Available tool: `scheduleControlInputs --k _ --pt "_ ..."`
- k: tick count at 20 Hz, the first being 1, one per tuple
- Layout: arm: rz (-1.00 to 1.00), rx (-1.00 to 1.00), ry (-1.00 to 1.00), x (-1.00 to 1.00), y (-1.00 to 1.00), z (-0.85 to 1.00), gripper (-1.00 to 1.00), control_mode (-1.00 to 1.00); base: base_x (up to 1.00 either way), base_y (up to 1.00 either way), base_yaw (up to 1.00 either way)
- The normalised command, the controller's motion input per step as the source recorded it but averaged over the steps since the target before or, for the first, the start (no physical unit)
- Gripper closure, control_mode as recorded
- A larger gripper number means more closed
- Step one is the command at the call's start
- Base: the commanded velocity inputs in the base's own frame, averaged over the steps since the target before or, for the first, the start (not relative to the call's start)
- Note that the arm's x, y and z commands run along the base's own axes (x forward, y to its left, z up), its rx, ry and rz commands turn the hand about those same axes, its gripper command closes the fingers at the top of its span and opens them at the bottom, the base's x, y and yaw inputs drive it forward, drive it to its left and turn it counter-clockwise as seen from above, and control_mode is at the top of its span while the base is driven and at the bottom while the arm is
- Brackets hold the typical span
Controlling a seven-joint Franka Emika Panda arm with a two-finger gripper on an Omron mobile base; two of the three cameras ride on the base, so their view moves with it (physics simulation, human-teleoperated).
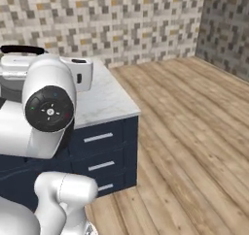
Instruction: Open the cabinet, pick the kettle from the cabinet, and place it in the sink.
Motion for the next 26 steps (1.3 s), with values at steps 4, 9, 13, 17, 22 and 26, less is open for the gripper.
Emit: scheduleControlInputs --k 4,9,13,17,22,26 --pt "0.0 0.0 0.0 0.0 0.0 0.0 1.0 1.0 0.33 0.76 -0.02" --pt "0.0 0.0 0.0 0.0 0.0 0.0 1.0 1.0 0.12 0.89 -0.06" --pt "0.0 0.0 0.0 0.0 0.0 0.0 1.0 1.0 0.0 0.87 0.1" --pt "0.0 0.0 0.0 0.0 0.0 0.0 1.0 1.0 0.0 0.42 0.36" --pt "0.0 0.0 0.0 0.0 0.0 0.0 1.0 1.0 0.0 0.16 0.45" --pt "0.0 0.0 0.0 0.0 0.0 0.0 1.0 1.0 0.17 0.27 0.44"
